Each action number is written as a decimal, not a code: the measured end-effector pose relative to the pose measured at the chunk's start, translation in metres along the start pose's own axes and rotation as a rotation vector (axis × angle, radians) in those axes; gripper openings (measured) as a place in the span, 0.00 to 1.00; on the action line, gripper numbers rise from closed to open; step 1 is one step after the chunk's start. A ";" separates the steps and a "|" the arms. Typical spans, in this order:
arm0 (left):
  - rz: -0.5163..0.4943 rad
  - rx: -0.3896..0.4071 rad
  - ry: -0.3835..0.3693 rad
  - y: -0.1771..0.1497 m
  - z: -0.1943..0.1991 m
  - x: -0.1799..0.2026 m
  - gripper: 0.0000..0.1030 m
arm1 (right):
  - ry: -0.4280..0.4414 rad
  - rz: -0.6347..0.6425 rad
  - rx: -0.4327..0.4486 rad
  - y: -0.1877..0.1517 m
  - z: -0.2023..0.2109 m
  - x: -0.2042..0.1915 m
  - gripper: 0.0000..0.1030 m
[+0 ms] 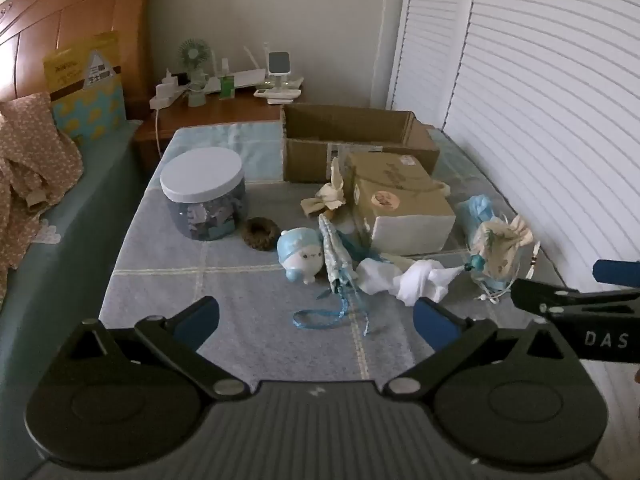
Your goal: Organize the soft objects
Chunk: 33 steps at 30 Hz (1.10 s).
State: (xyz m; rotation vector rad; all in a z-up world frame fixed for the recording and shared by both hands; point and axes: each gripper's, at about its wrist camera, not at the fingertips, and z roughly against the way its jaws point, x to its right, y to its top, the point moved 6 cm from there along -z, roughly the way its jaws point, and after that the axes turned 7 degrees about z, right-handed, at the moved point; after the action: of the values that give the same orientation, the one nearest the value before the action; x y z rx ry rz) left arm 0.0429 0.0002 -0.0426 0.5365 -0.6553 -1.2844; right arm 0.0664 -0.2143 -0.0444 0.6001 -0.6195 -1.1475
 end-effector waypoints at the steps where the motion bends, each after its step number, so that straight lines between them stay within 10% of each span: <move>1: -0.002 0.000 -0.002 0.000 0.000 0.000 0.99 | -0.003 -0.004 0.015 0.000 0.001 0.000 1.00; 33: -0.009 0.016 0.000 0.003 0.002 0.001 0.99 | -0.008 0.006 -0.007 0.001 -0.003 0.002 1.00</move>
State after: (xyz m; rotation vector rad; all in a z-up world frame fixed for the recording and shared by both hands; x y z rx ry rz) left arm 0.0432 -0.0005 -0.0388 0.5526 -0.6643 -1.2883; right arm 0.0699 -0.2157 -0.0453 0.5875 -0.6237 -1.1468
